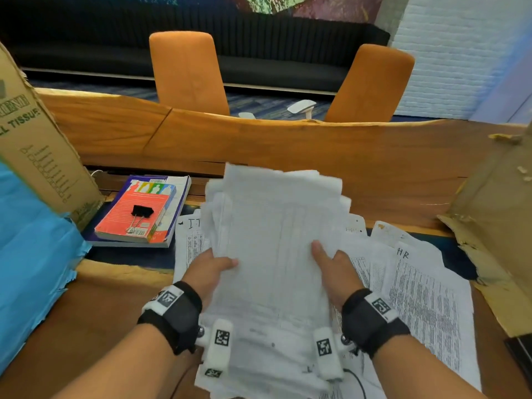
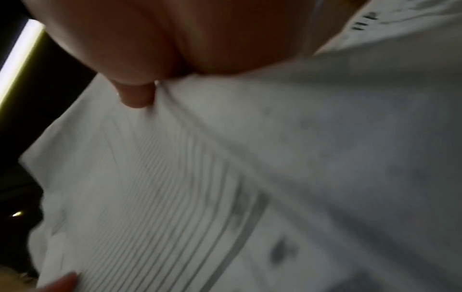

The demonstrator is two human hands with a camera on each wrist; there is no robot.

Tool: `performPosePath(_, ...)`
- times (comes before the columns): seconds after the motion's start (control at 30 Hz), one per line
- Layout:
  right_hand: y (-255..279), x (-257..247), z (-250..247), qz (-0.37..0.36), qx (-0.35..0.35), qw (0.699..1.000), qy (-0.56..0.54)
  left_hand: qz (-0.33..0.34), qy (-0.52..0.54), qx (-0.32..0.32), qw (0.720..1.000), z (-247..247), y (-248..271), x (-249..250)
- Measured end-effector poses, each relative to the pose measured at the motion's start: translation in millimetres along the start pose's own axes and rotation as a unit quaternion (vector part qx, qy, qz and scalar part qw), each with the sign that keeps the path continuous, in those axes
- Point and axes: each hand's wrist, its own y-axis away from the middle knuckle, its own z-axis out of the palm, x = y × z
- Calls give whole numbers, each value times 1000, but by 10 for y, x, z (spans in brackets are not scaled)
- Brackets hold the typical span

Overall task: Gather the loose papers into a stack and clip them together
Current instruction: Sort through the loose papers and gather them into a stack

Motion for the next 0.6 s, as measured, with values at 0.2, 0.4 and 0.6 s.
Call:
performPosePath(0.2,-8,-354,120,-151,-2,988,-45,159,4,-5,987,329,181,451)
performPosePath(0.4,-59,-178,-3,-209,-26,972,-104,201,7,-11,980,166,111,398)
performPosePath(0.6,-109,-139,131,-188,31,980,-51,168,-20,-12,985,232,16,263)
